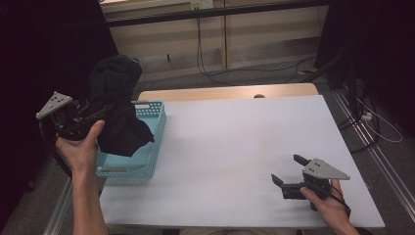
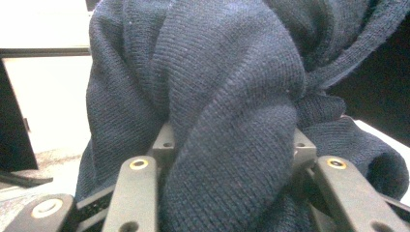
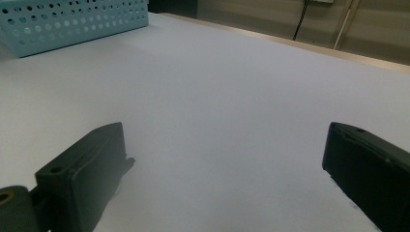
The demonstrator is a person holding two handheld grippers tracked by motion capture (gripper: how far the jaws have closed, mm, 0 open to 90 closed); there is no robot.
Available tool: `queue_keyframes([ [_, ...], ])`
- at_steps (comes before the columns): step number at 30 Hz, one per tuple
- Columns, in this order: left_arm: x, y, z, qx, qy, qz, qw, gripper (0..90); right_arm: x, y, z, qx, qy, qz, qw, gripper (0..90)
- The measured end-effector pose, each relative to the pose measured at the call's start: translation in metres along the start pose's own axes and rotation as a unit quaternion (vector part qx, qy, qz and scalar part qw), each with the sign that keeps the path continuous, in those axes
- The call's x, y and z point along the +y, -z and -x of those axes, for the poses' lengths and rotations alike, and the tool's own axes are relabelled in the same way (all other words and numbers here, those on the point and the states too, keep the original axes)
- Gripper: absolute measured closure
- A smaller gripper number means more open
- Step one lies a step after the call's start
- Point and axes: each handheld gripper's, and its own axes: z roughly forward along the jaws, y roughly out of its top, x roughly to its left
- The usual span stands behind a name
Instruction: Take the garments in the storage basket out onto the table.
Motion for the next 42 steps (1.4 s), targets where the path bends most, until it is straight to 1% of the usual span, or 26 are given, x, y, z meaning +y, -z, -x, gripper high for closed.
queue_keyframes([
  [3,0.002,-0.005,0.008,-0.006,-0.013,-0.003,0.9999,54.4,0.0,0.0,0.001,0.001,0.0,0.0,1.0,1.5],
  [9,0.005,-0.015,0.019,-0.031,-0.018,-0.008,0.9993,54.4,0.0,0.001,0.0,0.001,0.001,0.0,1.0,1.4],
  [12,0.007,-0.022,0.026,-0.04,-0.019,-0.009,0.999,54.3,0.0,0.001,0.0,0.001,0.0,0.001,1.0,1.5],
  [15,0.009,-0.029,0.034,-0.046,-0.025,-0.011,0.9986,54.3,0.0,0.001,0.0,0.003,0.002,0.001,1.0,1.5],
  [19,0.012,-0.039,0.045,-0.061,-0.029,-0.012,0.9977,54.3,0.0,0.001,0.0,0.003,0.0,0.002,1.0,1.5],
  [21,0.012,-0.045,0.052,-0.074,-0.028,-0.013,0.9968,54.3,0.0,0.001,0.0,0.003,0.001,0.003,1.0,1.5],
  [23,0.012,-0.051,0.059,-0.088,-0.036,-0.018,0.9953,54.3,0.0,0.001,0.001,0.003,0.002,0.004,1.0,1.4],
  [24,0.012,-0.051,0.059,-0.088,-0.036,-0.018,0.9953,54.3,0.0,0.001,0.001,0.003,0.002,0.004,1.0,1.4],
  [25,0.012,-0.057,0.067,-0.097,-0.04,-0.02,0.9943,54.3,0.0,0.002,0.001,0.003,-0.001,0.003,1.0,1.4],
  [27,0.013,-0.062,0.073,-0.106,-0.042,-0.023,0.9932,54.3,0.0,0.002,0.001,0.003,-0.001,0.004,1.0,1.4],
  [28,0.013,-0.062,0.073,-0.106,-0.042,-0.023,0.9932,54.3,0.0,0.002,0.001,0.003,-0.001,0.004,1.0,1.4],
  [29,0.013,-0.068,0.079,-0.113,-0.043,-0.026,0.9923,54.3,0.0,0.002,0.001,0.004,-0.002,0.003,1.0,1.4],
  [32,0.012,-0.077,0.088,-0.118,-0.051,-0.037,0.991,54.4,0.0,0.002,0.0,0.004,-0.002,0.004,1.0,1.5],
  [38,0.015,-0.088,0.104,-0.134,-0.056,-0.04,0.9886,54.6,0.0,0.001,0.001,0.005,-0.001,0.003,1.0,1.5],
  [40,0.016,-0.091,0.111,-0.137,-0.059,-0.04,0.9881,54.5,0.0,0.001,0.0,0.005,0.0,0.003,1.0,1.5],
  [42,0.019,-0.094,0.119,-0.142,-0.063,-0.042,0.9869,54.5,0.0,0.002,0.0,0.004,-0.001,0.003,1.0,1.5],
])
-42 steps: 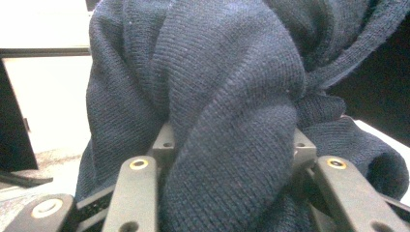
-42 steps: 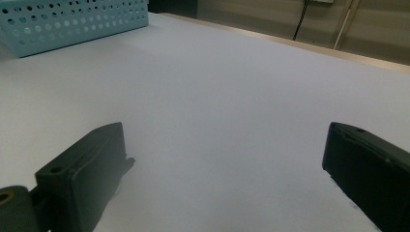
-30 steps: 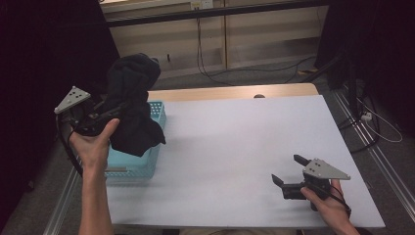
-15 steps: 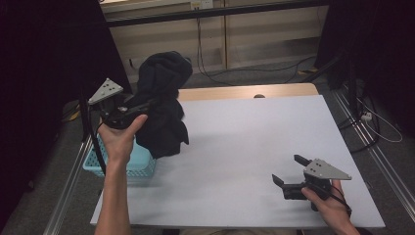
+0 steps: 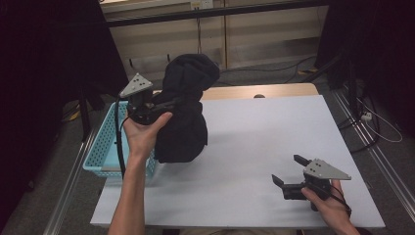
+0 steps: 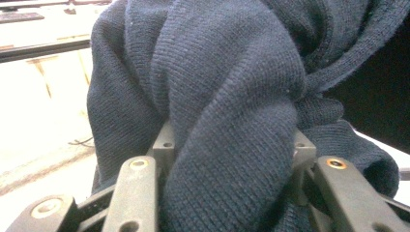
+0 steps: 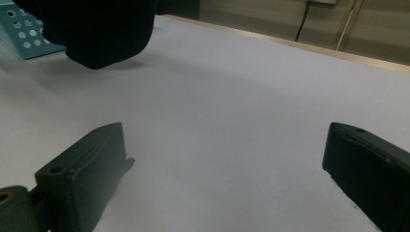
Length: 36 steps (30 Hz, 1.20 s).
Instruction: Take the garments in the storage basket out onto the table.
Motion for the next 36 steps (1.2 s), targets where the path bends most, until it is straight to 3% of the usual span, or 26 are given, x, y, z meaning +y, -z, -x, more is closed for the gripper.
queue_keyframes([
  [8,0.007,-0.028,0.022,-0.031,-0.001,-0.004,0.9995,54.5,0.0,0.001,0.002,-0.002,-0.002,0.001,1.0,1.5],
  [14,-0.003,-0.052,0.033,-0.049,-0.001,-0.021,0.9986,54.3,0.0,0.001,0.002,-0.001,-0.001,0.001,1.0,1.5],
  [18,-0.018,-0.067,0.039,-0.062,-0.002,-0.038,0.9974,54.1,0.0,0.001,0.001,0.0,-0.001,0.002,1.0,1.5],
  [24,-0.038,-0.09,0.044,-0.066,0.0,-0.067,0.9955,53.7,0.0,0.002,0.001,0.0,0.0,0.001,1.0,1.5],
  [31,-0.051,-0.108,0.054,-0.057,-0.013,-0.092,0.9941,52.7,0.0,0.001,0.001,0.0,0.001,0.0,1.0,1.5],
  [36,-0.064,-0.121,0.058,-0.062,-0.017,-0.109,0.9919,52.1,0.0,0.002,0.001,0.001,0.002,0.0,1.0,1.5],
])
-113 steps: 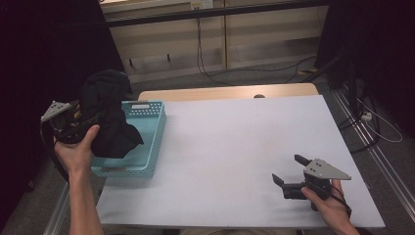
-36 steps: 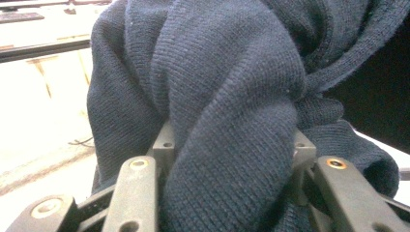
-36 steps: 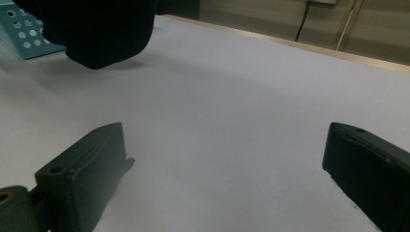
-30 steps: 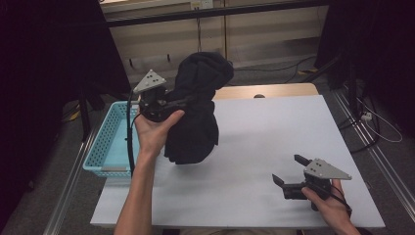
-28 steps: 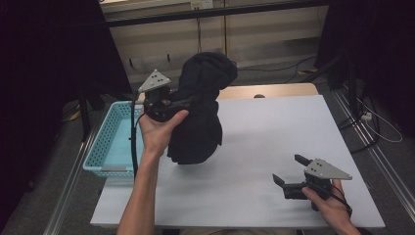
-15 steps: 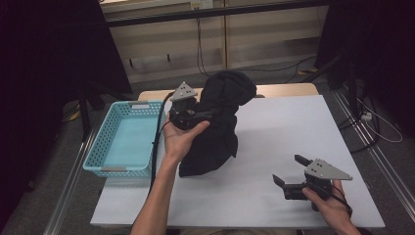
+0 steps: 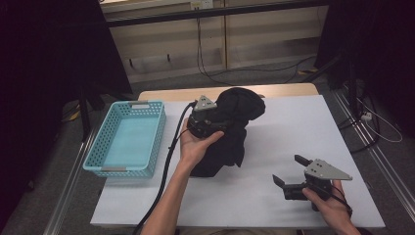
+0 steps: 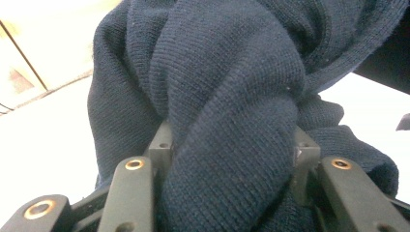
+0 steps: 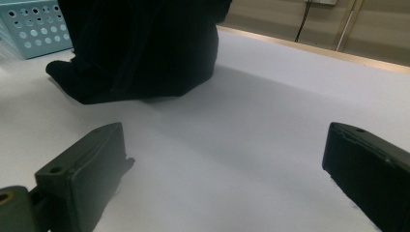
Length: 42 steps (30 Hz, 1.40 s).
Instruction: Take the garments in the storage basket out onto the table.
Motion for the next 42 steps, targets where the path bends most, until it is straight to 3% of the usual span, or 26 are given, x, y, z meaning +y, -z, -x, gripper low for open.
queue_keyframes([
  [10,-0.016,-0.024,0.01,-0.02,-0.016,-0.034,0.9991,50.8,0.0,0.0,0.0,0.002,0.0,-0.001,1.0,1.4],
  [19,-0.033,-0.047,0.01,-0.013,-0.016,-0.067,0.9975,48.6,0.0,0.0,0.0,0.003,0.0,-0.001,1.0,1.5],
  [23,-0.041,-0.055,0.01,-0.005,-0.027,-0.089,0.9957,46.9,0.0,-0.001,0.0,0.003,0.001,-0.002,1.0,1.5],
  [34,-0.059,-0.072,0.011,0.002,-0.049,-0.09,0.9947,40.5,0.0,0.0,-0.001,0.004,0.001,-0.003,1.0,1.5],
  [39,-0.06,-0.074,0.013,0.009,-0.042,-0.092,0.9948,39.9,0.0,0.0,-0.001,0.004,0.002,-0.003,1.0,1.5],
  [42,-0.064,-0.076,0.007,-0.006,-0.02,-0.086,0.9961,39.4,0.0,-0.001,-0.001,0.003,0.002,-0.004,1.0,1.5],
])
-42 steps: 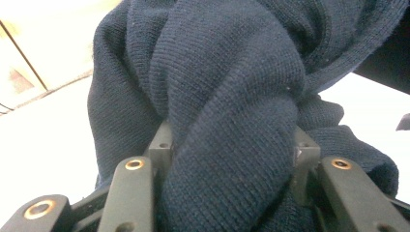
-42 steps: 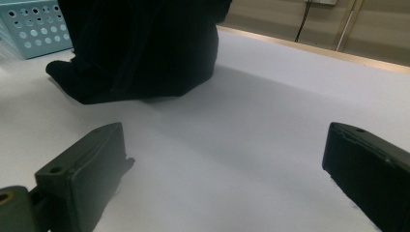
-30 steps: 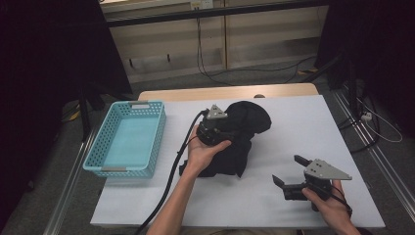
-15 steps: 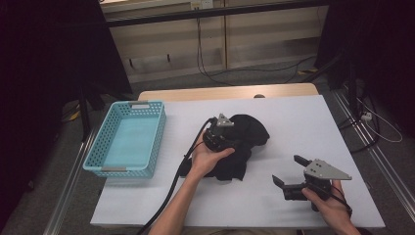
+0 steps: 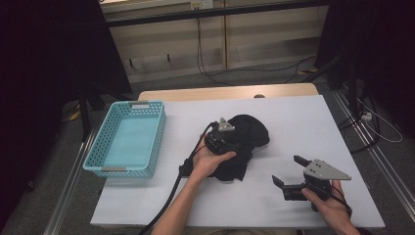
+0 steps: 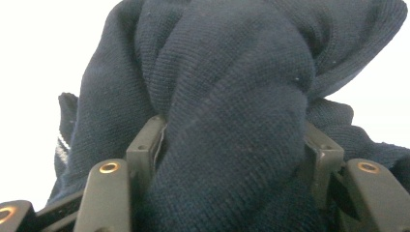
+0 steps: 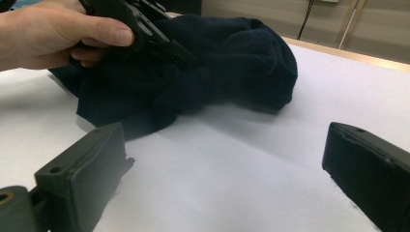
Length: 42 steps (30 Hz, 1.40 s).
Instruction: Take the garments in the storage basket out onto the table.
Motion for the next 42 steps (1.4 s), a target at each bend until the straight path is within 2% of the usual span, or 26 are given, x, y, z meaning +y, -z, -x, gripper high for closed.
queue_keyframes([
  [4,0.001,0.0,0.001,0.002,-0.006,-0.008,1.0,37.3,0.0,-0.001,0.001,0.0,-0.002,0.0,1.0,1.6],
  [8,0.0,0.001,0.001,-0.001,-0.006,0.001,1.0,32.9,0.0,-0.001,0.0,0.002,-0.002,0.0,1.0,1.6],
  [12,-0.001,0.004,0.001,-0.007,-0.005,0.014,0.9999,25.8,0.0,-0.002,-0.001,0.003,0.001,-0.001,1.0,1.6],
  [17,-0.001,0.008,0.002,-0.011,-0.006,0.023,0.9997,10.7,0.0,-0.002,0.0,0.003,0.0,0.0,1.0,1.5],
  [19,0.0,0.01,0.002,-0.008,0.0,0.023,0.9997,9.9,0.0,-0.003,0.0,0.001,0.0,-0.001,1.0,1.6],
  [21,0.0,0.014,0.001,-0.017,0.006,0.028,0.9994,8.7,0.0,-0.003,0.0,0.0,0.001,-0.001,1.0,1.6],
  [23,-0.002,0.019,0.001,-0.03,0.008,0.048,0.9984,5.9,0.0,-0.002,-0.001,0.001,0.002,0.0,1.0,1.6],
  [25,-0.001,0.022,-0.001,-0.037,0.008,0.047,0.9982,5.1,0.0,-0.002,0.0,-0.001,0.001,0.0,1.0,1.6],
  [27,0.0,0.026,-0.002,-0.04,0.0,0.041,0.9984,5.6,0.0,-0.002,0.0,-0.002,-0.001,0.002,1.0,1.6],
  [28,0.001,0.028,-0.002,-0.03,-0.005,0.037,0.9988,5.8,0.0,-0.003,0.0,-0.002,-0.001,0.001,1.0,1.6],
  [30,0.001,0.033,-0.002,-0.026,-0.01,0.033,0.9991,7.2,0.001,-0.004,0.0,-0.001,-0.001,-0.001,1.0,1.7],
  [32,0.0,0.039,-0.002,-0.015,-0.019,0.043,0.9988,6.5,0.001,-0.006,-0.002,0.001,-0.001,-0.001,1.0,1.6],
  [34,-0.002,0.044,-0.003,-0.014,-0.013,0.051,0.9985,6.6,0.001,-0.009,-0.003,0.003,-0.001,-0.003,1.0,1.8],
  [35,-0.003,0.046,-0.004,-0.013,-0.013,0.047,0.9988,6.5,0.002,-0.01,-0.003,0.005,-0.003,-0.003,1.0,1.8],
  [37,-0.005,0.05,-0.005,0.002,-0.012,0.044,0.999,6.4,0.001,-0.011,-0.004,0.006,-0.005,-0.003,1.0,1.7],
  [38,-0.006,0.054,-0.006,0.009,-0.013,0.05,0.9986,6.6,0.001,-0.011,-0.003,0.006,-0.006,-0.004,1.0,1.7],
  [41,-0.008,0.064,-0.011,0.002,0.003,0.065,0.9979,6.4,0.001,-0.011,-0.002,0.005,-0.005,-0.003,1.0,1.7],
  [42,-0.009,0.067,-0.012,0.011,-0.002,0.064,0.9979,6.3,0.001,-0.011,-0.002,0.005,-0.006,-0.003,1.0,1.7],
])
